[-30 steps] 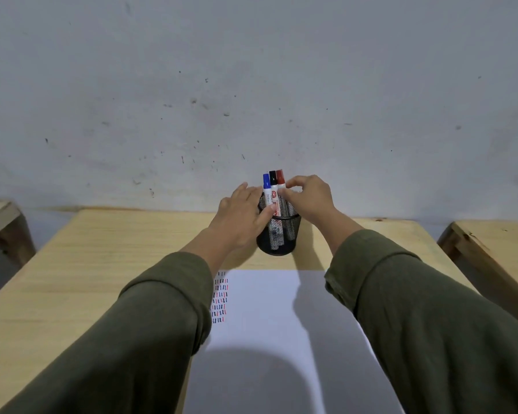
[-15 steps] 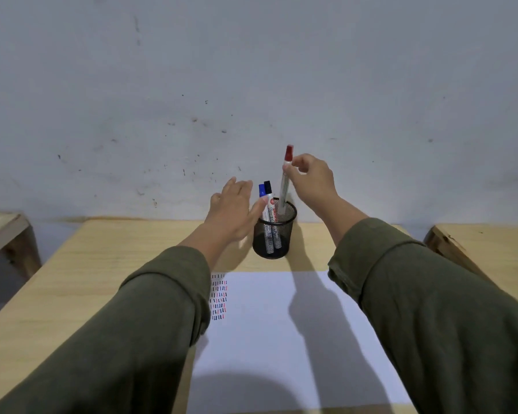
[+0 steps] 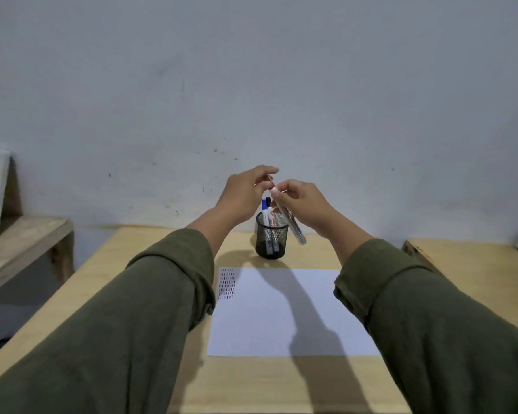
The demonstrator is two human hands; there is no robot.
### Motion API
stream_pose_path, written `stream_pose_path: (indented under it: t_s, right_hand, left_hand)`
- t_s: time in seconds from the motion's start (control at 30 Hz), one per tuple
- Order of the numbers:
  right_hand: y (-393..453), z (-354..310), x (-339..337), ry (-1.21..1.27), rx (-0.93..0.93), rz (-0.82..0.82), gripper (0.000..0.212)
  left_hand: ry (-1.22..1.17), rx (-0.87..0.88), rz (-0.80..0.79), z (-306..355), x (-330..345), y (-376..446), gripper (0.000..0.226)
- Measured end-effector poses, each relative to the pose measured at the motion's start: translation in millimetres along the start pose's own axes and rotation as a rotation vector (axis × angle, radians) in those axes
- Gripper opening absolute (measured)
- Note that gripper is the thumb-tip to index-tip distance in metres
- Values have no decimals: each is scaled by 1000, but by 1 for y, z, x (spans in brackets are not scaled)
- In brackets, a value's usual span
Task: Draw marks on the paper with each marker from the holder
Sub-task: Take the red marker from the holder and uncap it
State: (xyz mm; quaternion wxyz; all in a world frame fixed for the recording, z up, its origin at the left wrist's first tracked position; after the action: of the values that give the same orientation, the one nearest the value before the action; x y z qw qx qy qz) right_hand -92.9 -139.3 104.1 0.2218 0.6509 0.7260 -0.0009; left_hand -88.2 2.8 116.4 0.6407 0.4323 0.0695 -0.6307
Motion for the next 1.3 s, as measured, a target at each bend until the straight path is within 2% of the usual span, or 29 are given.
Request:
stream_pose_path:
  t_s: [0.13,0.33,0.57,0.7,0.87,1.07,1.3]
  right_hand:
    - [-23,-8,1,6,17,0,24]
    - [-37,-11,-10,45,117,51,27]
    - [-37,-18,-7,414,76,187,40]
    - [-37,-19,-3,567,80,159,33]
    - [-37,-15,7,593,108,45,12]
    - [-34,-11,3,631,96,30,7]
    - [-35,-7,2,633,71,15,8]
  left_hand:
    - [-29,-35,52,1,-8,-19,18]
    - [-83,-199,242,-14,-24,-34,17]
    - [-93,-291,182,-18,-18,-42,30]
    - [-122,-276,166,-15,-15,-42,29]
    - [-171,-179,147,-8,-6,-40,18]
    - [-229,-157,138,-11,0,-40,19]
    - [-200,-187,46,-18,6,-35,28]
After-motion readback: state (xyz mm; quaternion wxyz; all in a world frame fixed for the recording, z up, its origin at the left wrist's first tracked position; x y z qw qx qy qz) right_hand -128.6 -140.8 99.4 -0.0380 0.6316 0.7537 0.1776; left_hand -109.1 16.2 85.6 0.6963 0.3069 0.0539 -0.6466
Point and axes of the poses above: each hand's wrist, its own y-axis towards the middle knuckle, its own x-axis out of the palm, z = x × y, the point moved 2 cm from there along y, towards the middle knuckle, and after that the axes turned 7 degrees about y, right-handed, at the moved point
